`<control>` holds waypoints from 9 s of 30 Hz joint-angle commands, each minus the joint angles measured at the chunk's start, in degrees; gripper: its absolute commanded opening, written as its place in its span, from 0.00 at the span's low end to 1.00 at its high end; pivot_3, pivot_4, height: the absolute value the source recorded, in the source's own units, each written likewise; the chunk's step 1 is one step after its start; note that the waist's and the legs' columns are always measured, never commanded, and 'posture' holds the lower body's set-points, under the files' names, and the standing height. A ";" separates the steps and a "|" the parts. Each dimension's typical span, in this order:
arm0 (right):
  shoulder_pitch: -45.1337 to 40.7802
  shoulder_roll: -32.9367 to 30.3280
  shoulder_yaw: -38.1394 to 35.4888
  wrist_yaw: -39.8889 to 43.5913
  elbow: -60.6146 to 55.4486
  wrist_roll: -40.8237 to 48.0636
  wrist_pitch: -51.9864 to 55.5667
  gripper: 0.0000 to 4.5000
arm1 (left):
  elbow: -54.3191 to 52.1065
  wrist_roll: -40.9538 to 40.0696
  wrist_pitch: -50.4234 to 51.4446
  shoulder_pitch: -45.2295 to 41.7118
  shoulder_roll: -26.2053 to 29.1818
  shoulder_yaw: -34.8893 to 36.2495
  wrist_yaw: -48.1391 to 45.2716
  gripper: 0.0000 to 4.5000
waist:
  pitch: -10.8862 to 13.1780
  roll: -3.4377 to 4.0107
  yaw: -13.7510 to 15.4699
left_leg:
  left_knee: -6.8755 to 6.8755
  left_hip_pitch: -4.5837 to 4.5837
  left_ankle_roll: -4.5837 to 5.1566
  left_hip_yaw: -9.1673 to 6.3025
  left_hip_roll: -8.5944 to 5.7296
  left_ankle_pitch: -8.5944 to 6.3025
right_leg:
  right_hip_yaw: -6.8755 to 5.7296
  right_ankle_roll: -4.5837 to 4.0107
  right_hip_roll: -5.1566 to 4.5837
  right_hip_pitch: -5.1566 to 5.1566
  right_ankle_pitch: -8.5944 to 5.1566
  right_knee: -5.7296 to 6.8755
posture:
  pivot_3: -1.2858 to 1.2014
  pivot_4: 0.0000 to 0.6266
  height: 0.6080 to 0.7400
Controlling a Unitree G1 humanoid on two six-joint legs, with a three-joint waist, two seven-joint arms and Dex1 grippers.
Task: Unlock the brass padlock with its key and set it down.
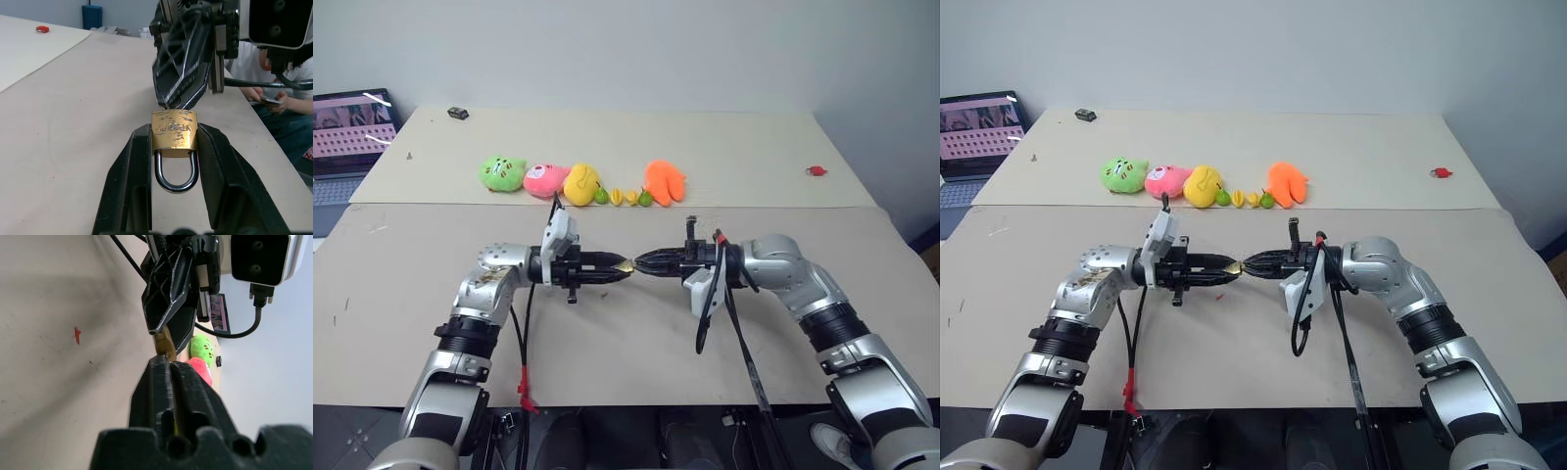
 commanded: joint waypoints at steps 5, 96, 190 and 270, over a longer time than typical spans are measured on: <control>-2.66 -0.25 -0.86 -1.12 0.09 1.69 -1.62 0.00 | -1.86 -0.81 -0.05 0.01 -0.37 0.20 -0.02 0.17 | 0.00 0.00 0.00 | 0.00 0.00 0.00 0.00 0.00 0.00 | 0.00 0.00 0.00 0.00 0.00 0.00 | 0.52 0.24 0.86; -3.82 -2.41 4.63 0.83 6.25 2.01 -12.50 0.47 | -6.72 -2.77 2.10 4.10 2.01 1.18 3.13 0.17 | 0.00 0.00 -0.45 | 0.01 0.06 0.00 0.00 0.00 0.00 | 0.02 -0.02 0.00 0.00 -0.01 0.07 | 0.52 0.24 0.86; -13.04 0.57 4.40 -15.18 18.74 -12.79 -14.82 0.04 | -12.76 -10.81 18.56 6.93 3.60 12.72 18.22 0.98 | 0.01 -0.01 -0.22 | 0.00 0.04 0.00 -0.03 0.01 0.00 | 0.00 -0.05 0.00 -0.01 -0.03 0.09 | 0.52 0.24 0.86; -20.08 -0.15 4.04 -25.26 19.91 -18.44 -13.24 0.04 | -10.46 -10.10 13.32 2.65 -3.20 9.54 21.77 0.01 | 0.01 -0.01 -0.23 | -0.01 0.02 -0.01 -0.03 -0.02 0.01 | 0.00 -0.06 -0.03 -0.01 -0.03 0.07 | 0.52 0.24 0.86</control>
